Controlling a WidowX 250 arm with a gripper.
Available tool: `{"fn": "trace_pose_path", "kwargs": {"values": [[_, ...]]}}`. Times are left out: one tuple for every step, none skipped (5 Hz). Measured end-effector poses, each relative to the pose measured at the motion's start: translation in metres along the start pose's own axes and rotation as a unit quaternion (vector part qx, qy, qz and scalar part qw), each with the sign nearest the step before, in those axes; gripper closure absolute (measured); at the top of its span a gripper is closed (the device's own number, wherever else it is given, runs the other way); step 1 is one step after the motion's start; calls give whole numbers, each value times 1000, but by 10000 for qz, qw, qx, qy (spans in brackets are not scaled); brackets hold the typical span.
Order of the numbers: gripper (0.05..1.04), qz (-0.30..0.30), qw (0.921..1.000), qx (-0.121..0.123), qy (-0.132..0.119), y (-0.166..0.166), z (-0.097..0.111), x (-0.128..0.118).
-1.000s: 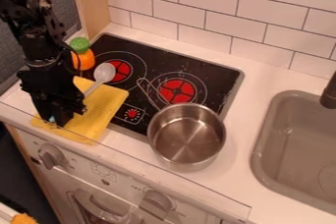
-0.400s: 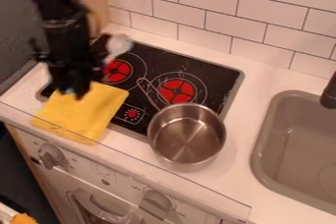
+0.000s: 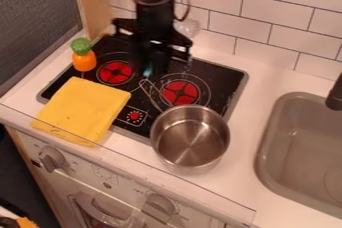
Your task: Pick up the spatula and put it on the right corner of the burner
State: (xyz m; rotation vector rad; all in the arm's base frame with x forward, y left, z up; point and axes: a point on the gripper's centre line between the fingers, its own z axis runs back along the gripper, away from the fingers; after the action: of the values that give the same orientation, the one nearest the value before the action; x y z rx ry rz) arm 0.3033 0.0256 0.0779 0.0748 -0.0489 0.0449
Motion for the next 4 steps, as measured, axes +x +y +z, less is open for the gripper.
{"fn": "trace_pose_path", "kwargs": {"values": [[773, 36, 10000, -3, 84, -20, -12, 15], [773, 139, 9997, 48, 191, -28, -27, 23], [773, 100, 9998, 97, 170, -37, -37, 30], [773, 81, 9997, 130, 191, -46, -48, 40]]}}
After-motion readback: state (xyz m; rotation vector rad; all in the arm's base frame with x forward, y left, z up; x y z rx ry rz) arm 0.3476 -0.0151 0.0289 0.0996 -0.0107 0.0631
